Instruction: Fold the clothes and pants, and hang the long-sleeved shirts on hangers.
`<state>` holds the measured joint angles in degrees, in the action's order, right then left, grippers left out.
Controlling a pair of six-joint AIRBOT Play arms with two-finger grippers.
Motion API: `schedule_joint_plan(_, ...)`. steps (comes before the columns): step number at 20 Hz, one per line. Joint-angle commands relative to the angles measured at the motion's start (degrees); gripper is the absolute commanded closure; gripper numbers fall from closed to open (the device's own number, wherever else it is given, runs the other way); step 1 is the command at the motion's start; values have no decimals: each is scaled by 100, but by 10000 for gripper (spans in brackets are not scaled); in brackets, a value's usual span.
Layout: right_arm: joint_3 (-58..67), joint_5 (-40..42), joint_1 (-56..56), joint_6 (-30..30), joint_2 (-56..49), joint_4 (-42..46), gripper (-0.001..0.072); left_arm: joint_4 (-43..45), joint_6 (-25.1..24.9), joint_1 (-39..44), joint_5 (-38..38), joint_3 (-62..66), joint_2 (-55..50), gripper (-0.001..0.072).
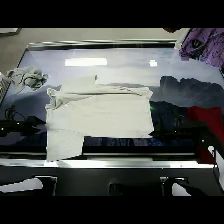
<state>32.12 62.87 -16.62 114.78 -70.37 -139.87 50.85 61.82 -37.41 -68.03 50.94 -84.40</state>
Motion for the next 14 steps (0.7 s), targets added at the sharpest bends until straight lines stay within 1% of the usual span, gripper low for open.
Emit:
schedule_joint_plan(1,7,48,4,-70,55,-31,681,-96,-164,179,-136,-48,-76,36)
schedule_joint_plan(4,7,74,4,-87,57,-31,681,-96,-162,387,-162,-48,-199,41)
schedule_joint_plan(5,7,74,4,-87,57,-31,681,-98,-162,450,-197,-48,-225,70)
schedule_joint_plan(7,7,68,4,-109,57,-31,681,-101,-205,540,-361,-48,-236,346)
schedule_joint_plan(8,7,68,4,-114,57,-33,682,-142,-232,546,-472,-48,-236,462)
schedule_joint_plan(9,7,68,4,-129,57,-33,682,-221,-269,538,-560,-46,-232,572)
schedule_joint_plan(10,15,72,4,-129,57,-46,682,-376,-356,533,-627,-44,-225,644)
schedule_joint_plan(11,59,109,4,-129,57,-66,682,-529,-361,535,-645,-42,-205,683)
schedule_joint_plan(13,358,177,109,-125,57,-63,683,-929,-354,577,-654,35,-164,684)
schedule_joint_plan(14,623,142,271,-127,55,-52,683,-977,-323,651,-654,155,-131,685)
